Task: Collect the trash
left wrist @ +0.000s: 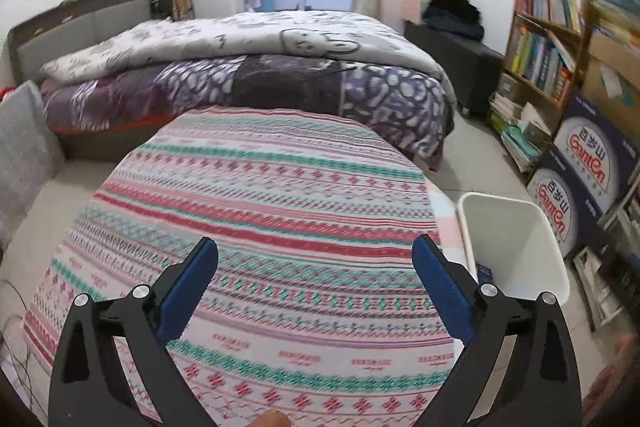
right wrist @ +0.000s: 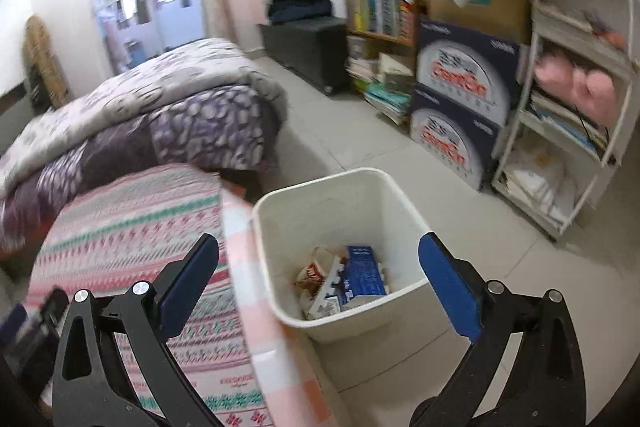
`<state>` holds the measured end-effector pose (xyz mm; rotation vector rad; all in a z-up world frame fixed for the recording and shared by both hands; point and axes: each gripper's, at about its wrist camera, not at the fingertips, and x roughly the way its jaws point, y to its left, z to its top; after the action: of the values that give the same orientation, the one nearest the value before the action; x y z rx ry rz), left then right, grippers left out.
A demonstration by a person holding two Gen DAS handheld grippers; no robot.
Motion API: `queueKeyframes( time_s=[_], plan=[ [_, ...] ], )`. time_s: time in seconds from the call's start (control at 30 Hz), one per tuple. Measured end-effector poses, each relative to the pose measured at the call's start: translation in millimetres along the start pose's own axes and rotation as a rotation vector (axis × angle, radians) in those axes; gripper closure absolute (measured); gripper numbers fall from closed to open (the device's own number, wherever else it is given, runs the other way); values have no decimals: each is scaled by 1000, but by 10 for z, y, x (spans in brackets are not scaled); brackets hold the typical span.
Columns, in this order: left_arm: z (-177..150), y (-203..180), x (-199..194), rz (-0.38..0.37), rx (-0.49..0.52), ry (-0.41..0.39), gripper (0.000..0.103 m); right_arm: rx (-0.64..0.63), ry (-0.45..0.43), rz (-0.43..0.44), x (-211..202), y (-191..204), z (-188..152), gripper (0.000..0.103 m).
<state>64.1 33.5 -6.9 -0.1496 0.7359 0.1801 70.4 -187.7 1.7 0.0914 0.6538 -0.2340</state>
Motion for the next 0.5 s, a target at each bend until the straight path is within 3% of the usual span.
queueKeyframes(
  time_s=[0.23,0.5],
  plan=[
    [-41,190,22,52,5,6,8,-51,-47,37,-74,214,-133,7],
    [-35,81,24,32,33,4,8,-88,-24,32,42,286,-207,7]
  ],
)
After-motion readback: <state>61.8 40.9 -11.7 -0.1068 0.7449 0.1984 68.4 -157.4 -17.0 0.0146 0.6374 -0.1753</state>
